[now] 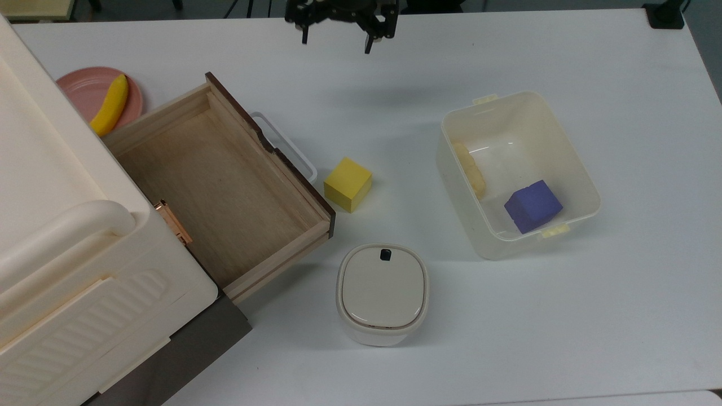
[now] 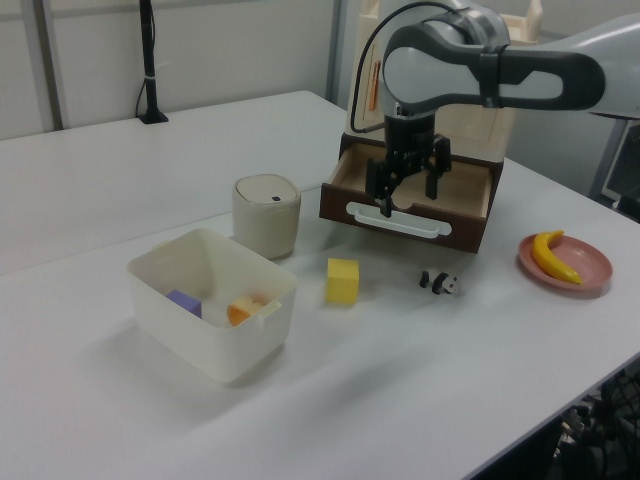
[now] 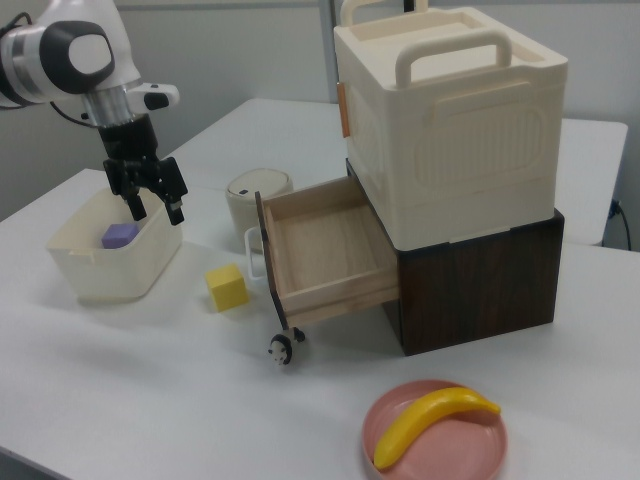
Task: Slide open the drawer
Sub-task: 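Release the handle and raise the gripper away from the drawer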
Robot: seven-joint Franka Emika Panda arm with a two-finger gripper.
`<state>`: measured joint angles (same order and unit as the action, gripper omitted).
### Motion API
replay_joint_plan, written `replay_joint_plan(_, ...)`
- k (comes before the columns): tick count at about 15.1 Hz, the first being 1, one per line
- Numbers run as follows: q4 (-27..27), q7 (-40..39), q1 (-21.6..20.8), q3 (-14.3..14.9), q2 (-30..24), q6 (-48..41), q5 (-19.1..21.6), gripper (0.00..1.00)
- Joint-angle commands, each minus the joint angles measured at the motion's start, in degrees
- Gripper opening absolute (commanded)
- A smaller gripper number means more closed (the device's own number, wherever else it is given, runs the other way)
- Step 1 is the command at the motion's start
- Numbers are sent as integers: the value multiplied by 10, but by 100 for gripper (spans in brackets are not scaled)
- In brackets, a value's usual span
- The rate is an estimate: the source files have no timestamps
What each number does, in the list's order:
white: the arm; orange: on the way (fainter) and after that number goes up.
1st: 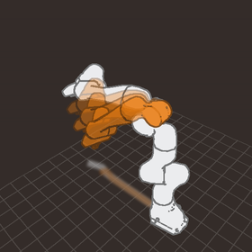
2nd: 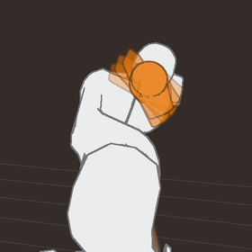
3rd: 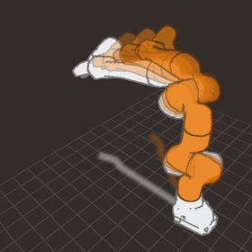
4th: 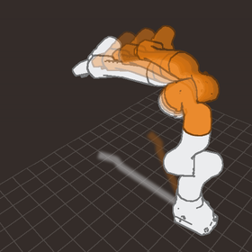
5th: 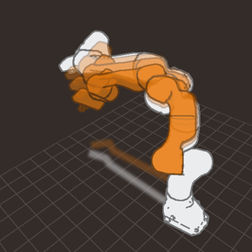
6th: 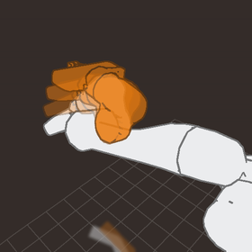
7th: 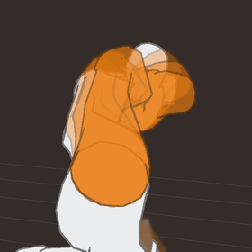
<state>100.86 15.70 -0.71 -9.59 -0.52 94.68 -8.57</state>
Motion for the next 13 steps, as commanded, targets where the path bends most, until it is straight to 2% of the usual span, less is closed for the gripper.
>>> replay_joint_plan(1, 8, 31, -56, 76, -26, -16, 2, 100)
replay_joint_plan(2, 6, 25, -62, 94, -31, -16, 7, 100)
replay_joint_plan(6, -2, -15, -49, 98, -36, -23, 13, 100)
replay_joint_plan(10, -15, -56, -34, 102, -41, -31, 36, 100)
replay_joint_plan(13, -21, -59, -34, 125, -46, -30, 68, 100)
